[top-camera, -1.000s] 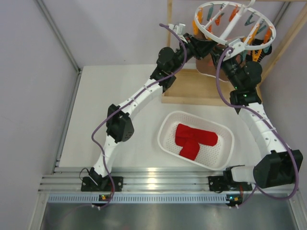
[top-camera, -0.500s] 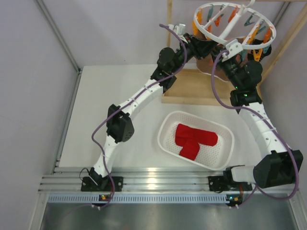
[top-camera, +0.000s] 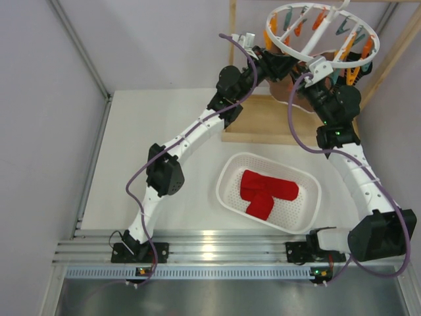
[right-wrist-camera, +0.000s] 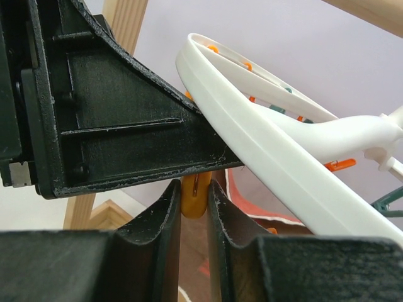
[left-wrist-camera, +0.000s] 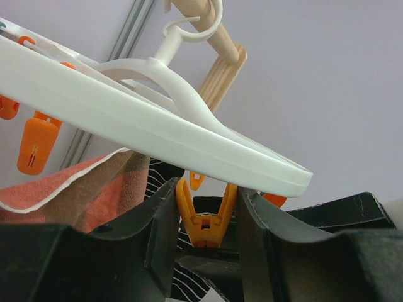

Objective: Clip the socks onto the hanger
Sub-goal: Open the clamp at the hanger.

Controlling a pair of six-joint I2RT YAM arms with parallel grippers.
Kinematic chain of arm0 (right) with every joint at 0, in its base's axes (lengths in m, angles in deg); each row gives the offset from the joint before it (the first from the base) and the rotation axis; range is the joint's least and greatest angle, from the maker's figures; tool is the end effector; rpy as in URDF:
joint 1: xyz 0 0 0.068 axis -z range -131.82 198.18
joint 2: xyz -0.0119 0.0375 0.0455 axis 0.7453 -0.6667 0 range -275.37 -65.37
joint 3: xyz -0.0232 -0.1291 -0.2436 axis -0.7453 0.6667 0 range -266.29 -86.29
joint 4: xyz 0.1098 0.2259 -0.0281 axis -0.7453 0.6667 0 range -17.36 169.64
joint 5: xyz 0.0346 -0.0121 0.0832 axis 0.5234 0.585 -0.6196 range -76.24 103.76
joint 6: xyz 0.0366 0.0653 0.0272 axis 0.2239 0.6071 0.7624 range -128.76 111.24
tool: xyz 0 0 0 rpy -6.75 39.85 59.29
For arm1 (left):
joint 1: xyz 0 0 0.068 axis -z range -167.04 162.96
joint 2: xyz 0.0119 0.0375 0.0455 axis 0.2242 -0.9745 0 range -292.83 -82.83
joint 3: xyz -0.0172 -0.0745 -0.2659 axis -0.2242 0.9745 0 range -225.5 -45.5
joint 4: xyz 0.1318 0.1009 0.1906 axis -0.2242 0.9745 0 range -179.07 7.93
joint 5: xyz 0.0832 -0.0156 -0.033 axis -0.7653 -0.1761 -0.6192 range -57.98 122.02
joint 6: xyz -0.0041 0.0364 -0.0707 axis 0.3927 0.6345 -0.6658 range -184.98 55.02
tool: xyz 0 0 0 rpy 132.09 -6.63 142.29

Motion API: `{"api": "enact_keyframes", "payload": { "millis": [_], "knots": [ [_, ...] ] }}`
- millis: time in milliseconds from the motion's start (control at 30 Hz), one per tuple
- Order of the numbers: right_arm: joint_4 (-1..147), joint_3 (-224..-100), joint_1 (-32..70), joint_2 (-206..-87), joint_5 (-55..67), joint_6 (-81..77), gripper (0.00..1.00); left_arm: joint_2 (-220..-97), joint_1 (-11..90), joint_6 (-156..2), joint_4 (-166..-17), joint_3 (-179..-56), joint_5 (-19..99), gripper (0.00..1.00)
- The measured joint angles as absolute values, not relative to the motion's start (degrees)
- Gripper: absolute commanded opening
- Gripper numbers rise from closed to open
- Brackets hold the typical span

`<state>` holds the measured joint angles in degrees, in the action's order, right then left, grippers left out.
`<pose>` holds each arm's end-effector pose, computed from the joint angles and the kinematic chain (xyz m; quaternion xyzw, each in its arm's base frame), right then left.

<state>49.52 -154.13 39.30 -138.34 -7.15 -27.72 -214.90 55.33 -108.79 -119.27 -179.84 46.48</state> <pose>0.3054 0.0725 0.4511 -0.2816 0.5258 0.0364 0.8018 0.3957 -0.3840 0.4570 0.1043 0.4787 -0.6383 0.5937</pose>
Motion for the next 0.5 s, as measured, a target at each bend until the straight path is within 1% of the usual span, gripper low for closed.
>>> {"api": "enact_keyframes", "payload": {
  "millis": [300,333,367,500],
  "knots": [
    [49.76,-154.08,39.71,-138.21,-7.39,-28.29,0.00,-214.90,55.26,-109.05,-119.27,-179.84,46.33,0.47],
    [49.83,-154.08,39.76,-138.17,-7.43,-28.31,0.00,-214.90,55.22,-109.25,-119.27,-179.84,46.35,0.46],
    [49.85,-154.08,39.80,-138.17,-7.49,-28.35,0.00,-214.90,55.19,-109.29,-119.27,-179.84,46.39,0.42],
    [49.98,-154.08,39.96,-138.15,-7.76,-28.75,0.00,-214.90,55.13,-109.91,-119.29,-179.84,46.70,0.39]
  ]
}}
